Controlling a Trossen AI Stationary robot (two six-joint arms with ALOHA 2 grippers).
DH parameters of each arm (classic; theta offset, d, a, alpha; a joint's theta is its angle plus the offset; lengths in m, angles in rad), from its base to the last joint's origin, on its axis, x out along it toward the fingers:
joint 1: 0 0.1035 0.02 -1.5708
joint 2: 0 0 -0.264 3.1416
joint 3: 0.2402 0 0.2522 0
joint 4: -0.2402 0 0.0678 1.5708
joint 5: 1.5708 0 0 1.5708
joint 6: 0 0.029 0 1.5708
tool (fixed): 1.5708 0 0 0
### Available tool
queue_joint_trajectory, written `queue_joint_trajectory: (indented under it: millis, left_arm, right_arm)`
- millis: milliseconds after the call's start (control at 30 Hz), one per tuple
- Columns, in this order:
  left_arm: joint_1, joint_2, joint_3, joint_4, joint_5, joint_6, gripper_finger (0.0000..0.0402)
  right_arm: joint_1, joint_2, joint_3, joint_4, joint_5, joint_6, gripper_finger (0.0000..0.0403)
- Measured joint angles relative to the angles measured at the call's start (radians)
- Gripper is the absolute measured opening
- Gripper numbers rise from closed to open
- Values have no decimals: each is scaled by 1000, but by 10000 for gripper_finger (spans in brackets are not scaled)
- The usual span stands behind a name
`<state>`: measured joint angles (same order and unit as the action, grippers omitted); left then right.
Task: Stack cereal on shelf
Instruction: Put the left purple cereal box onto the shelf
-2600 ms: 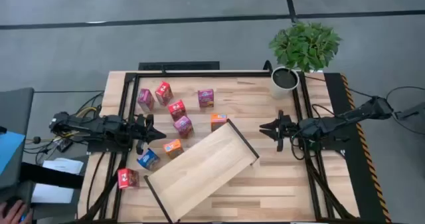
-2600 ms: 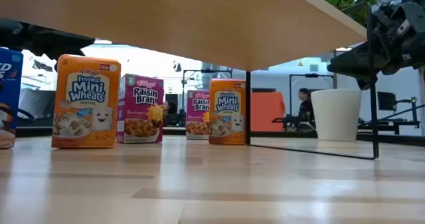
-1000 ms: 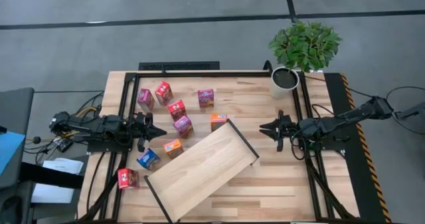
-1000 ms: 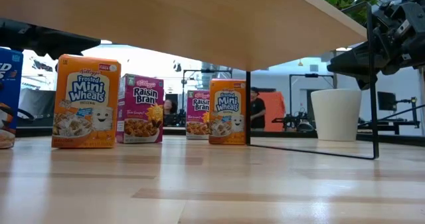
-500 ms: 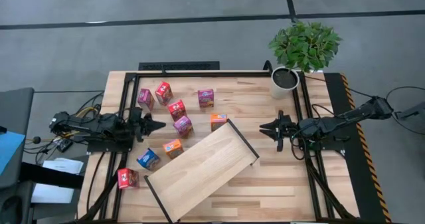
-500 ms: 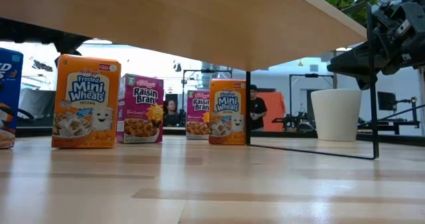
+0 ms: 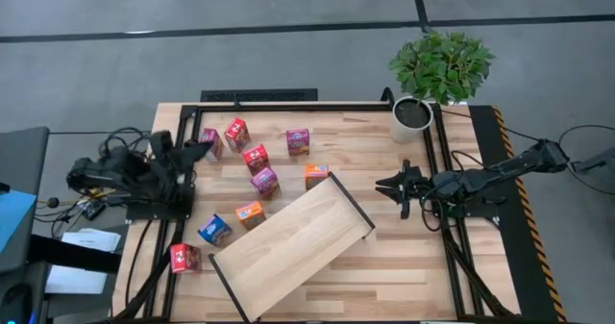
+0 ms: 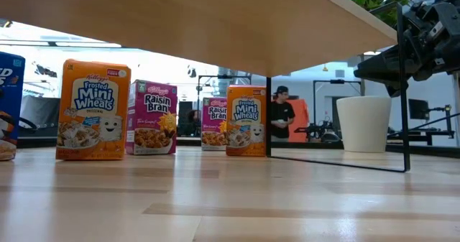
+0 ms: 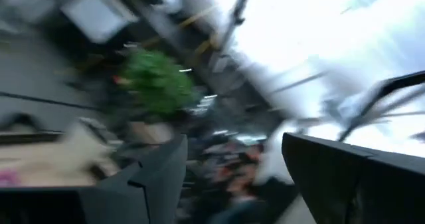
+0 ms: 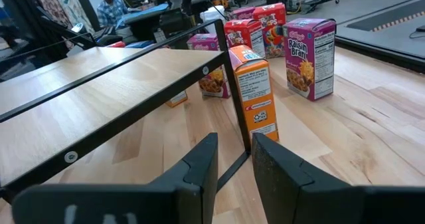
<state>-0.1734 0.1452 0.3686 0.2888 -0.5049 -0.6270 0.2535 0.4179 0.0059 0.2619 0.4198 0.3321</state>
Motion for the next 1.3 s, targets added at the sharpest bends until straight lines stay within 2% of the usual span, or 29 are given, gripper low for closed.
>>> queue_joint_trajectory:
  millis: [167, 233, 333, 400, 467, 533, 633, 767, 900, 1167, 1300]
  left_arm:
    - [0, 212, 308, -510, -246, 27, 238]
    - [0, 310, 440, -756, -375, -36, 238]
    - [2, 455, 625, -1148, -532, -226, 238]
    - [19, 540, 734, -1369, -545, -326, 238]
    - [49, 615, 817, -1550, -490, -398, 238]
    - [86, 677, 866, -1662, -423, -446, 238]
    - [147, 744, 879, -1742, -312, -467, 238]
    - [270, 795, 851, -1749, -158, -458, 238]
    - [407, 803, 801, -1666, -2, -288, 238]
    - [777, 801, 789, -1595, 161, 43, 238]
    - [942, 837, 789, -1557, 299, 183, 247]
  right_arm:
    - [0, 0, 0, 0, 0, 0, 119]
    - [0, 0, 0, 0, 0, 0, 119]
    - [0, 0, 0, 0, 0, 0, 119]
    - [0, 0, 0, 0, 0, 0, 119]
    - [0, 0, 0, 4, 0, 0, 119]
    - [0, 0, 0, 4, 0, 0, 119]
    - [0, 0, 0, 2, 0, 0, 119]
    - [0, 0, 0, 1, 0, 0, 119]
    - [0, 0, 0, 2, 0, 1, 119]
    - [0, 0, 0, 7, 0, 116, 119]
    - [0, 0, 0, 7, 0, 116, 119]
